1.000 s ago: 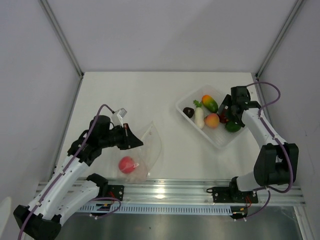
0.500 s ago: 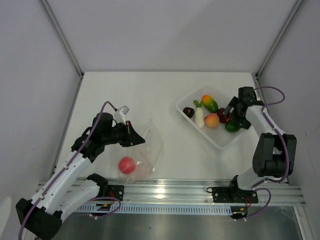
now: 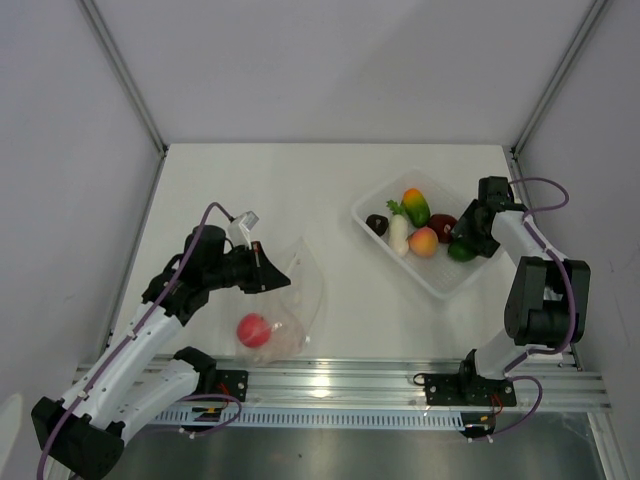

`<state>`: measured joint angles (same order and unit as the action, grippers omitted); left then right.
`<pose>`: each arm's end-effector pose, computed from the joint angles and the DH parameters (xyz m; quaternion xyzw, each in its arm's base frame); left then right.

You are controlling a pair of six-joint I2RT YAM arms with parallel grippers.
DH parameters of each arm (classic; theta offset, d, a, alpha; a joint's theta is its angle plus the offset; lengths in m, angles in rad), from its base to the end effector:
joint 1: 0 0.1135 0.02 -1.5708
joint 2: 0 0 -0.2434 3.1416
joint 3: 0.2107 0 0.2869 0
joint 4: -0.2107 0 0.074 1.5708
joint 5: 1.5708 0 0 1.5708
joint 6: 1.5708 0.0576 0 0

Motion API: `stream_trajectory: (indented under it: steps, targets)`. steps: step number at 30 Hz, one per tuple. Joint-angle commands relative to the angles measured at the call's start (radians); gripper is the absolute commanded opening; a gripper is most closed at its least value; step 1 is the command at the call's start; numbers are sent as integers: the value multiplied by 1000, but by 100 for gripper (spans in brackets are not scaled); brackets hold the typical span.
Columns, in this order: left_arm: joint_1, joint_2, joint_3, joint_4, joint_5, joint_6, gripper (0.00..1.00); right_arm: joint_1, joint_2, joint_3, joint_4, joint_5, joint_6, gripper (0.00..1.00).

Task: Place the food in the zip-top bag and seal the zipper
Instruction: Pick up the fake vegetable from the bin.

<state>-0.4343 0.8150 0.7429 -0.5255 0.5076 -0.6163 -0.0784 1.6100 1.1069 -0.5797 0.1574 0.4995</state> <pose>0.2059 -0.1264 0.2603 0.0392 0.8627 -0.4190 0.2803 0.3638 -0.0376 0.1584 0.2939 0.9219 -0.0243 0.2515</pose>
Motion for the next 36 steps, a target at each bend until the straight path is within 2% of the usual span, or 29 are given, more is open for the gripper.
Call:
stream_trajectory:
  steps: [1,7,9,10,15,18,19,22,25,30,36]
  targets:
    - [5,-13,10,16,16,30,1,-7,22,-7,41,-4,2,68]
    - [5,-16,10,13,17,27,1,-8,48,-7,47,-10,2,68]
    - [5,-17,10,12,19,26,1,-8,53,-10,53,-13,-4,71]
    - [5,-19,9,12,19,26,1,-8,56,-12,57,-15,-7,77]
    - [5,-19,6,10,25,21,1,-8,57,-21,76,-30,-15,77]
    - [5,-22,6,12,29,18,1,-8,70,-18,81,-45,-18,66]
    - [5,-23,6,12,29,18,1,-8,68,-21,81,-51,-18,57]
    - [5,-27,6,7,29,16,1,-6,54,-31,87,-55,-21,41]
    - [5,-33,6,4,29,15,1,-6,15,-39,81,-52,-29,31]
    - [5,-28,9,4,31,10,0,6,-97,-33,63,-71,-36,23]
    - [6,-11,21,10,37,4,1,132,-231,11,14,-110,-32,15]
